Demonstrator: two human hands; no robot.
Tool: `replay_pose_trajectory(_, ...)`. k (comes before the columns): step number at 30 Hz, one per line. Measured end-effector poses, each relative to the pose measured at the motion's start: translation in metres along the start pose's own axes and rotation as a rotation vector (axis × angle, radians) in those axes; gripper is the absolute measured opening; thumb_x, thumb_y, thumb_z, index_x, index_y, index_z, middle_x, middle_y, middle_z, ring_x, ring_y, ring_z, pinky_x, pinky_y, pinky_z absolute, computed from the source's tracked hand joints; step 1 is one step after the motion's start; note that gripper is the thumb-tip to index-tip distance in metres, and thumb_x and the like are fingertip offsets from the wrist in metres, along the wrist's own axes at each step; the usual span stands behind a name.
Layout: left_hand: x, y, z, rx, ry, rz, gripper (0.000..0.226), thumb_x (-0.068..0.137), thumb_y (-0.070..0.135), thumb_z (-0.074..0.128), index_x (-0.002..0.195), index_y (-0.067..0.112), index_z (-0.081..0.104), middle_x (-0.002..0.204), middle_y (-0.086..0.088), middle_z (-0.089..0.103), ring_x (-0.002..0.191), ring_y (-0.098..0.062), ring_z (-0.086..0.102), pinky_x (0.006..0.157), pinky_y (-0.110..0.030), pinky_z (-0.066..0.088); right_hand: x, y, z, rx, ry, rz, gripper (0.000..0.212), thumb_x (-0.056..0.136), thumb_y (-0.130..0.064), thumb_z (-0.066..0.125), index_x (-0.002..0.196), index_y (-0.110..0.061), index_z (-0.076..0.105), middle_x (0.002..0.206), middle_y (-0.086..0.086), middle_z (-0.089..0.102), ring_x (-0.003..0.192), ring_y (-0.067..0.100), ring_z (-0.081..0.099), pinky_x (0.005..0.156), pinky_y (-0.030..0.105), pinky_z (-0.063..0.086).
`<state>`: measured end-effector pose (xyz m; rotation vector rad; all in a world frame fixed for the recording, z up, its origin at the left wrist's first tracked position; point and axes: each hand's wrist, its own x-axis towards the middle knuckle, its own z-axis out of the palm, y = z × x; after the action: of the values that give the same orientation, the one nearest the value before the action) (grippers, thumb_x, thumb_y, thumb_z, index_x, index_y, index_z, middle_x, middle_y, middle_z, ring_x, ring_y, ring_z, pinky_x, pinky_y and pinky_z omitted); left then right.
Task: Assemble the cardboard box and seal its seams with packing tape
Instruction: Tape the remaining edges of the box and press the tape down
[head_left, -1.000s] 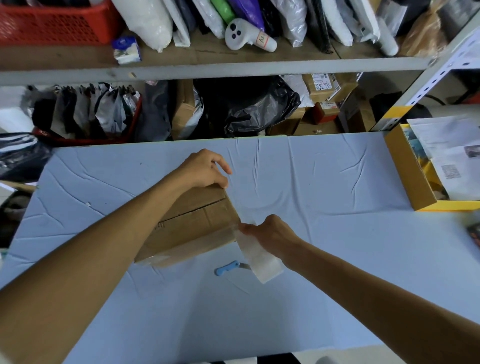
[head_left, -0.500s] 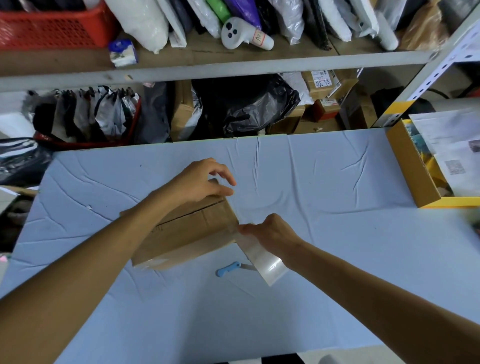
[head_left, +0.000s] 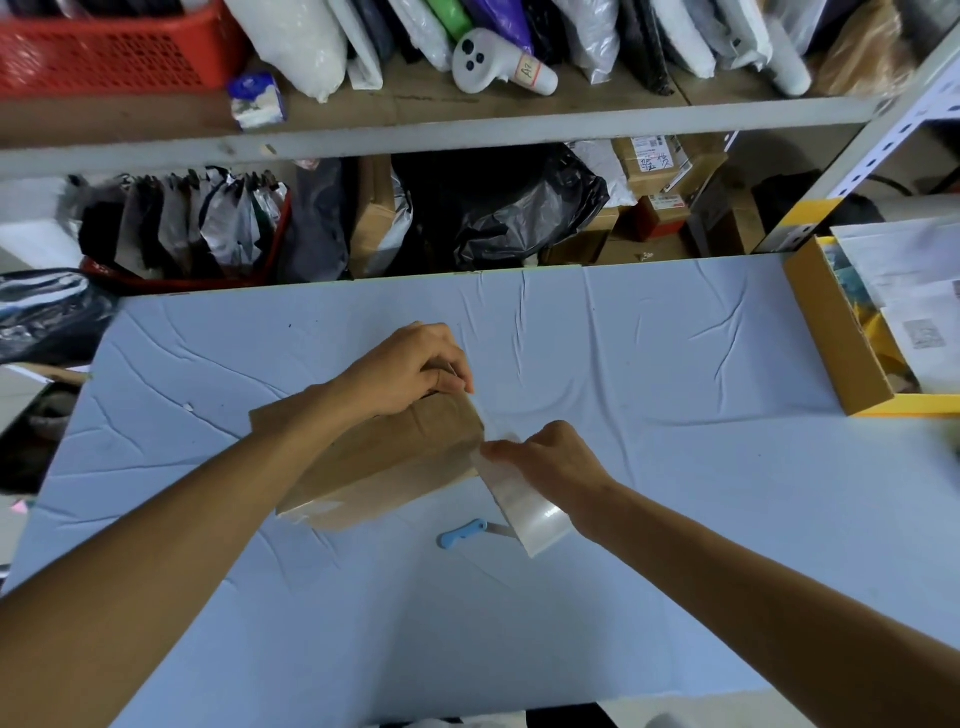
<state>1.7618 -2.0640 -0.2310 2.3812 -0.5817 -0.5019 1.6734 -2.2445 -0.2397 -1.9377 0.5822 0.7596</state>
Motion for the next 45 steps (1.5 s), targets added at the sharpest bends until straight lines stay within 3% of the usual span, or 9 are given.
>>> replay_pose_trajectory(2, 0.001, 0.000, -0.002, -0.016, 0.065, 0.014, 0.009, 0.083, 0.010, 0.070, 0.085, 0.016, 0.076, 0.091, 0.000, 0.059, 0.089, -0.014, 0.058, 0.085, -0.033, 0.049, -0.002, -0.002, -0.002, 0.057, 0.037, -0.047, 0.042, 0.075, -0.045, 0.072, 0.074, -0.010, 0.048, 0.068, 0.004, 0.048, 0.057, 0.017, 0.046, 0.051, 0.024, 0.032)
replay_pose_trajectory(5, 0.003, -0.001, -0.008, -0.041, 0.126, 0.017, 0.010, 0.082, 0.005, 0.070, 0.083, 0.014, 0.074, 0.089, 0.000, 0.058, 0.086, -0.015, 0.061, 0.084, -0.032, 0.052, -0.004, -0.006, -0.002, 0.168, 0.061, -0.095, 0.042, 0.077, -0.041, 0.073, 0.101, -0.014, 0.053, 0.095, 0.005, 0.060, 0.076, 0.017, 0.057, 0.056, 0.025, 0.038)
replay_pose_trajectory(8, 0.004, -0.001, -0.009, 0.017, 0.104, 0.017, 0.017, 0.085, 0.005, 0.067, 0.079, 0.020, 0.071, 0.091, 0.001, 0.057, 0.097, -0.013, 0.050, 0.089, -0.029, 0.046, -0.003, -0.007, -0.001, 0.197, 0.028, -0.117, 0.040, 0.077, -0.031, 0.075, 0.108, -0.017, 0.055, 0.097, 0.005, 0.066, 0.078, 0.014, 0.060, 0.057, 0.025, 0.040)
replay_pose_trajectory(15, 0.003, -0.004, -0.001, 0.110, -0.112, 0.025, 0.009, 0.091, 0.031, 0.061, 0.090, 0.036, 0.069, 0.099, 0.013, 0.057, 0.110, -0.004, 0.034, 0.097, -0.033, 0.037, 0.001, -0.004, -0.005, 0.176, -0.025, -0.178, 0.028, 0.080, -0.025, 0.075, 0.103, -0.013, 0.062, 0.077, -0.001, 0.069, 0.062, 0.013, 0.061, 0.052, 0.022, 0.043)
replay_pose_trajectory(20, 0.006, -0.009, -0.001, 0.112, -0.133, -0.021, 0.014, 0.094, 0.035, 0.054, 0.091, 0.043, 0.065, 0.098, 0.021, 0.050, 0.112, -0.003, 0.030, 0.103, -0.042, 0.036, 0.008, -0.005, -0.003, 0.093, 0.053, -0.203, 0.030, 0.082, -0.033, 0.070, 0.102, -0.012, 0.063, 0.089, 0.003, 0.067, 0.073, 0.015, 0.061, 0.055, 0.023, 0.042)
replay_pose_trajectory(24, 0.006, -0.010, 0.001, 0.090, -0.135, -0.020, 0.016, 0.095, 0.034, 0.053, 0.092, 0.043, 0.066, 0.101, 0.022, 0.050, 0.112, -0.001, 0.029, 0.105, -0.041, 0.033, 0.011, -0.006, -0.005, -0.033, 0.021, -0.200, 0.035, 0.086, -0.035, 0.064, 0.075, -0.003, 0.057, 0.068, 0.007, 0.050, 0.063, 0.021, 0.047, 0.056, 0.029, 0.032)
replay_pose_trajectory(28, 0.004, -0.012, 0.003, 0.095, -0.109, -0.004, 0.016, 0.095, 0.035, 0.053, 0.091, 0.042, 0.067, 0.102, 0.022, 0.051, 0.110, 0.000, 0.030, 0.103, -0.039, 0.035, 0.014, -0.009, -0.010, -0.053, 0.002, -0.147, 0.044, 0.081, -0.040, 0.067, 0.082, 0.004, 0.064, 0.071, 0.009, 0.053, 0.064, 0.023, 0.049, 0.057, 0.029, 0.033)
replay_pose_trajectory(39, 0.005, -0.010, 0.004, 0.060, -0.069, 0.002, 0.018, 0.094, 0.027, 0.057, 0.087, 0.039, 0.068, 0.101, 0.017, 0.055, 0.110, -0.006, 0.032, 0.100, -0.032, 0.029, 0.030, -0.003, -0.008, -0.176, 0.006, -0.014, 0.054, 0.075, -0.056, 0.070, 0.088, -0.006, 0.055, 0.078, 0.006, 0.057, 0.065, 0.020, 0.051, 0.056, 0.028, 0.037)
replay_pose_trajectory(45, 0.006, -0.013, 0.001, 0.051, -0.093, -0.008, 0.013, 0.092, 0.035, 0.057, 0.089, 0.041, 0.069, 0.102, 0.020, 0.055, 0.112, -0.004, 0.030, 0.099, -0.030, 0.030, 0.031, -0.001, -0.009, -0.134, -0.022, -0.058, 0.048, 0.082, -0.042, 0.068, 0.060, -0.014, 0.035, 0.058, 0.000, 0.033, 0.050, 0.016, 0.032, 0.047, 0.026, 0.024)
